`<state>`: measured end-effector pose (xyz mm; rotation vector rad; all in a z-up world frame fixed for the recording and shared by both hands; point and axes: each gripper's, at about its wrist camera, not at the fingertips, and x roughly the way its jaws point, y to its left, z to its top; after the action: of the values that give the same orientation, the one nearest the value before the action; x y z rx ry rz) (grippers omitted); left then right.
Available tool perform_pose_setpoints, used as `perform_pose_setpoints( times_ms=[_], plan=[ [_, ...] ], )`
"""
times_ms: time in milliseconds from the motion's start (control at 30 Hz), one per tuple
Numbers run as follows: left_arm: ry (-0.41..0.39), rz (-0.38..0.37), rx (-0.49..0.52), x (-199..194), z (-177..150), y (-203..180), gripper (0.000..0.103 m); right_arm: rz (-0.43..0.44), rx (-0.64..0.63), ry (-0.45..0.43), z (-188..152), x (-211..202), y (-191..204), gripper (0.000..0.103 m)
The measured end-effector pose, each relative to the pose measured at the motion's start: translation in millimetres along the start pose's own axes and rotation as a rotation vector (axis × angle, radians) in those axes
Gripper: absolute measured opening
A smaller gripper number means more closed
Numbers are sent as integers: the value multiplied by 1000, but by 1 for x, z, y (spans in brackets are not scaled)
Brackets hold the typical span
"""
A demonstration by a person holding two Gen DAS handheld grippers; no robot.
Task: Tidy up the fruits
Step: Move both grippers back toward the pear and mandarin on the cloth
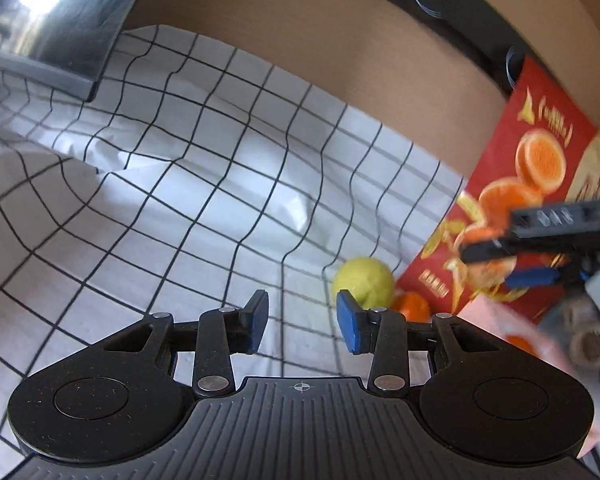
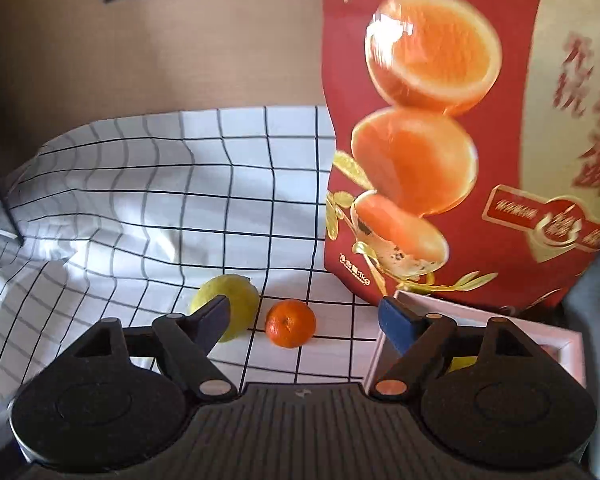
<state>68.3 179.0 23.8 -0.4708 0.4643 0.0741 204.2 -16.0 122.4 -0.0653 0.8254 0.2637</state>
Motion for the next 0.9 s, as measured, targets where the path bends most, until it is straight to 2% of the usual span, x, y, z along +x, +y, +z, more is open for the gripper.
perform_pose_setpoints(
  times_ms=[100,200,300,367,433,567,700,800,900],
  plan=[
    [4,53,82,2,-5,-8,42,10,7,2,-3,22,12,82],
    [-2,76,111,3,-6,-9,42,21,-20,-10,-6,44,32,81],
    [1,80,113,3,-5,-7,42,-57,-59,-49,-4,61,50,77],
    [2,79,122,3,-5,-9,42,-65,-42,-56,2,69,50,74],
    [-3,80,146,3,-6,-12,42,-47,-3,-46,10,76,45,72],
    [9,69,164,5,-7,-14,42,-39,15,-14,19,90,41,58],
    [8,65,159,4,-7,-13,42,-37,-1,20,15,99,45,56],
    [17,66,148,5,-6,-11,42,-17,-18,6,11,96,50,54],
    [31,73,127,7,-6,-7,42,56,-49,16,8,88,57,54]
  ],
)
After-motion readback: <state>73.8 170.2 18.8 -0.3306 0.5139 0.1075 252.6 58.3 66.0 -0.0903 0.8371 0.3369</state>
